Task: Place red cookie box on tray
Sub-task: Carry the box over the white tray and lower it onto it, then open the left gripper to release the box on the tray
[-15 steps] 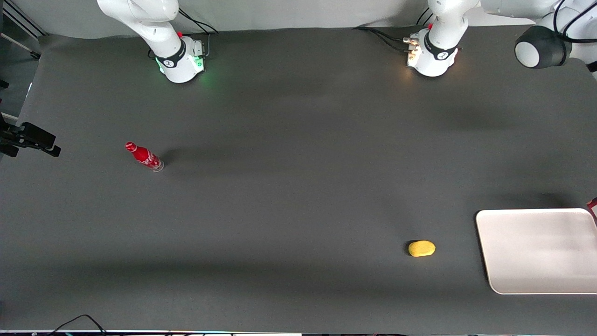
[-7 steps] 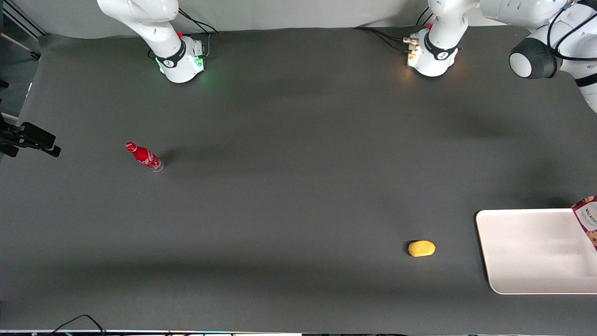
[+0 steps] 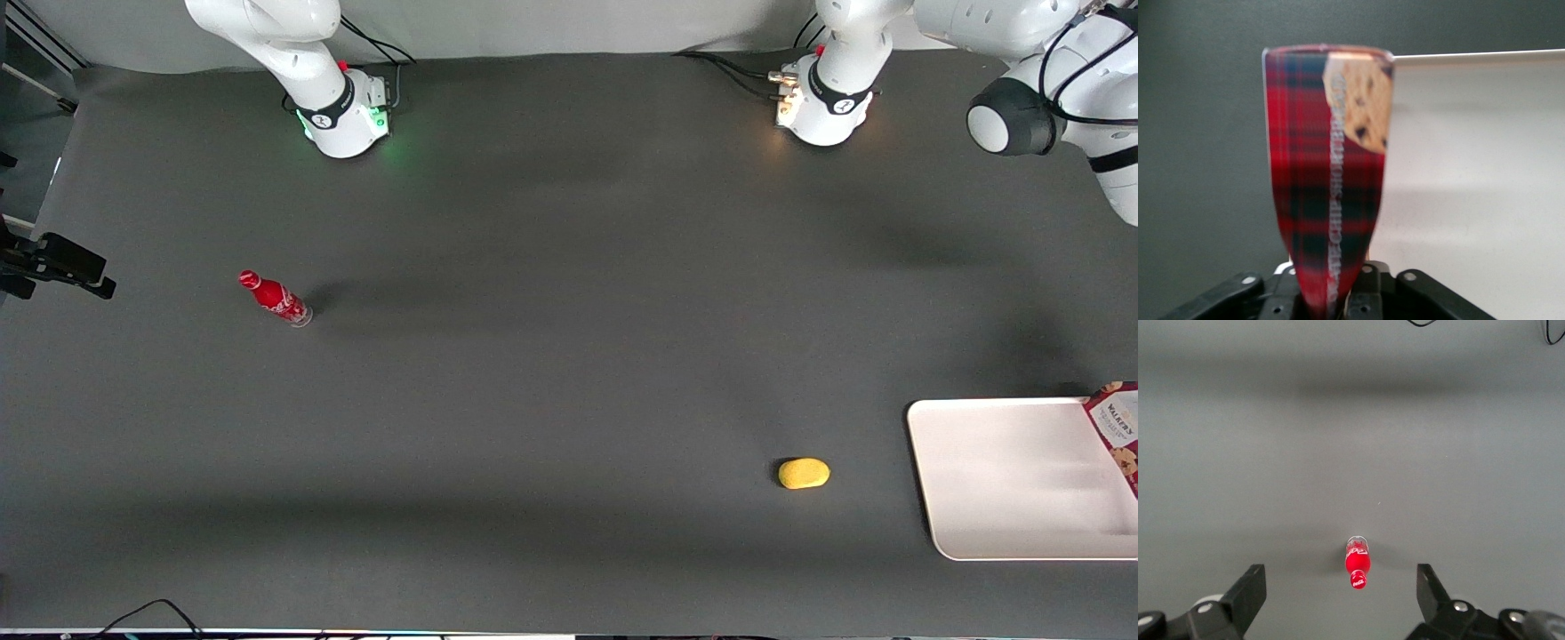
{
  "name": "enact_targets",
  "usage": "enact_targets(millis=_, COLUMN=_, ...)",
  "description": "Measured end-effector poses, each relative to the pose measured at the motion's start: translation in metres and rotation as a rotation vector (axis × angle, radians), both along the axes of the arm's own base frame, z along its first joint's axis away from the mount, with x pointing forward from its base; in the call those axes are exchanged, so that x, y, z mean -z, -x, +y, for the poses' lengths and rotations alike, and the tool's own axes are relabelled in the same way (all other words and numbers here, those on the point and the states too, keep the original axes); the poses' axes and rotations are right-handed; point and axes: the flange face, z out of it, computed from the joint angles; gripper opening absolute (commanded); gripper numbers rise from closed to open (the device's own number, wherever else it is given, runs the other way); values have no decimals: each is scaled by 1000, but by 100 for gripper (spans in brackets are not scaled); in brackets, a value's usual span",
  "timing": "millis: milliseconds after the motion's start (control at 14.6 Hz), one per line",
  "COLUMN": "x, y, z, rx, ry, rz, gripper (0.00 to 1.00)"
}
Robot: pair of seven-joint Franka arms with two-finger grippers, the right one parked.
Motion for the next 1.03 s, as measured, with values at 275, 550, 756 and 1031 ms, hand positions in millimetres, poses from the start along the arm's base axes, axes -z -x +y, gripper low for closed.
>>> enact_targets(millis=275, x=5, y=1, z=1, rx=-2, ry=4, rz=1, gripper=63)
enact_targets(millis=550, x=3, y=0, z=1, rx=-1, ry=3, rz=-4, gripper=100)
enact_targets(millis=756, x=-7, y=-3, z=0, rx=2, ry=5, rz=-9, gripper=100)
enact_targets(millis=1031, x=-66, y=2, z=-4, rx=-2, ry=57, rz=18, gripper=100)
